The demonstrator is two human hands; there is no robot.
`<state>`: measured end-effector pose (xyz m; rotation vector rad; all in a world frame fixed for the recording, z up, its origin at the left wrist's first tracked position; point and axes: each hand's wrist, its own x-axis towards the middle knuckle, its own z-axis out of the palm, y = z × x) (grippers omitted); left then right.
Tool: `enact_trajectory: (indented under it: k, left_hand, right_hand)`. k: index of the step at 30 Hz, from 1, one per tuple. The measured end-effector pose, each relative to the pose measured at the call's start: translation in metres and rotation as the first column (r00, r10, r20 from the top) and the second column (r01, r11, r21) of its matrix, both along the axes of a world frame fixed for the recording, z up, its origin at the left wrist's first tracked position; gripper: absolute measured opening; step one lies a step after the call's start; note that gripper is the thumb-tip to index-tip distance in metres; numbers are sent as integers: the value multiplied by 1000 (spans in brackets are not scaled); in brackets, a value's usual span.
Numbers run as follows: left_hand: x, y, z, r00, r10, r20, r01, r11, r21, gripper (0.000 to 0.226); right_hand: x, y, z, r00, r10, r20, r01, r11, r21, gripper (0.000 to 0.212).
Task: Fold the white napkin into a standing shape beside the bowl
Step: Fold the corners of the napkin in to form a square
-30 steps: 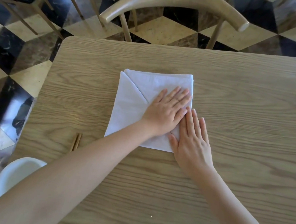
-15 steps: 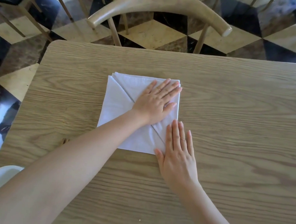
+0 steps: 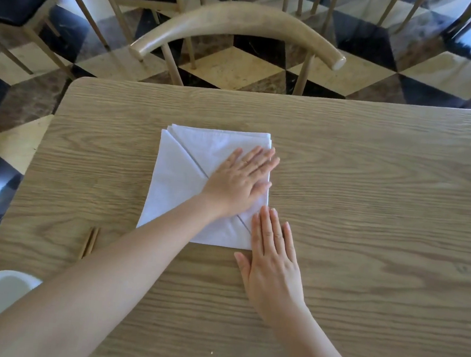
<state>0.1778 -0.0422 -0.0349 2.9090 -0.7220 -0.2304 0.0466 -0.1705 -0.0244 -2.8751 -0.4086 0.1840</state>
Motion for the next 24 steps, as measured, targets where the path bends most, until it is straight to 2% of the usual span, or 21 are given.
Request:
enact_trajectory:
  k: [5,8,10,13,15,19,24]
  left_hand:
    - [37,42,0,976,216,-10,-215,976,37,59]
    - [35,66,2,944,329,15,-329,944,-7,59]
    - [25,74,9,961,261,96,-253,964,-82,55]
    - [4,79,23,981,-50,188,78,986,-147,39]
    - [-6,86,27,971,-145,192,180,967,-179,29]
    - [-22,90,25,988,-63,137,99,959,-266,27]
    - [-27,81,22,990,88,110,-45,938,-343,20]
  right_hand:
    - [-1,-2,-1,1000,6,-11,-6,1000,7,66]
    - [-1,-1,1,1000,0,-6,0,1000,27,65]
    - [-1,-2,1,1000,4,4,-4,998,56,64]
    - [0,-2,3,999,-32,12,30,992,121,62]
    - [3,2,6,996,-83,45,77,988,135,54]
    - [12,14,13,984,-103,147,83,988,133,35]
    - [18,9,16,980,-27,199,4,993,119,31]
